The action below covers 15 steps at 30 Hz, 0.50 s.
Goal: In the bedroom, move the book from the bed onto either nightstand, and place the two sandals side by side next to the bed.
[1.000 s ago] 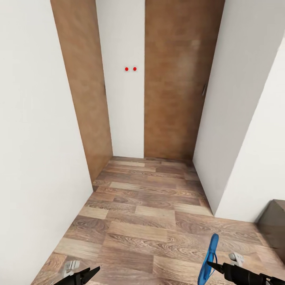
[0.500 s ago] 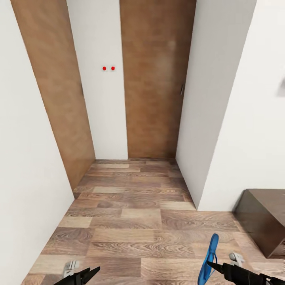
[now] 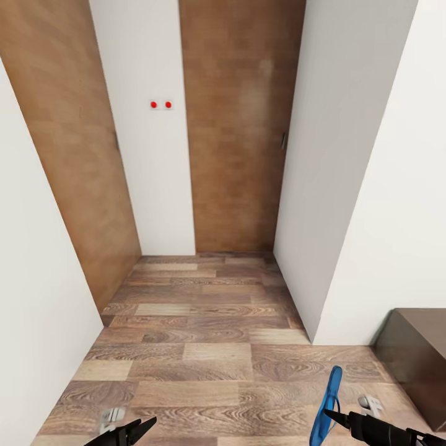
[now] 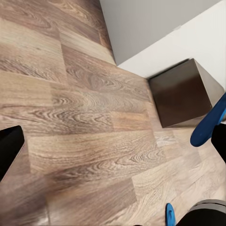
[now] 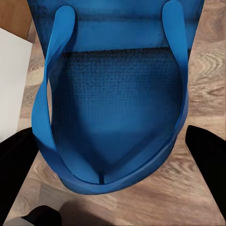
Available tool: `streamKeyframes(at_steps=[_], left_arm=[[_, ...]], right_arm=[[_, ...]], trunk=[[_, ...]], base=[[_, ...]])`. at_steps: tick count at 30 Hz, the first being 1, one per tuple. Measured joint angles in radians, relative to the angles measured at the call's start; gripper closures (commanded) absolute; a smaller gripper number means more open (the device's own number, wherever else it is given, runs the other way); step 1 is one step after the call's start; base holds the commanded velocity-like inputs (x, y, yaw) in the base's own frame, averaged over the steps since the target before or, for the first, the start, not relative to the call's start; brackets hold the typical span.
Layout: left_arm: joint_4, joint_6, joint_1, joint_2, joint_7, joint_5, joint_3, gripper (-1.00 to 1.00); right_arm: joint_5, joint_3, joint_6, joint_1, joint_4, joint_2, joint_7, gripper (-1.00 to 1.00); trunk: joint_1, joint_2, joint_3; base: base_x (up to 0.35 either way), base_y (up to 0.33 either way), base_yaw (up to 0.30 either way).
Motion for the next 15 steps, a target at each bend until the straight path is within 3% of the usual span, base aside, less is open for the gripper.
streamKeyframes(at_steps=[9,15], left_arm=[[0.000,0.000,0.000,0.000,0.000,-0.001,0.000,-1.00],[0.000,0.000,0.000,0.000,0.000,0.000,-0.001,-1.00]], right_arm=[[-0.001,0.000,0.000,0.000,0.000,0.000,0.000,1.00],[-0.001,0.000,0.000,0.000,0.000,0.000,0.000,1.00]], trunk=[[0.000,0.000,0.000],[0.000,0.000,0.000]], base=[[0.321,0.000,-0.016],[0.321,0.000,-0.162]])
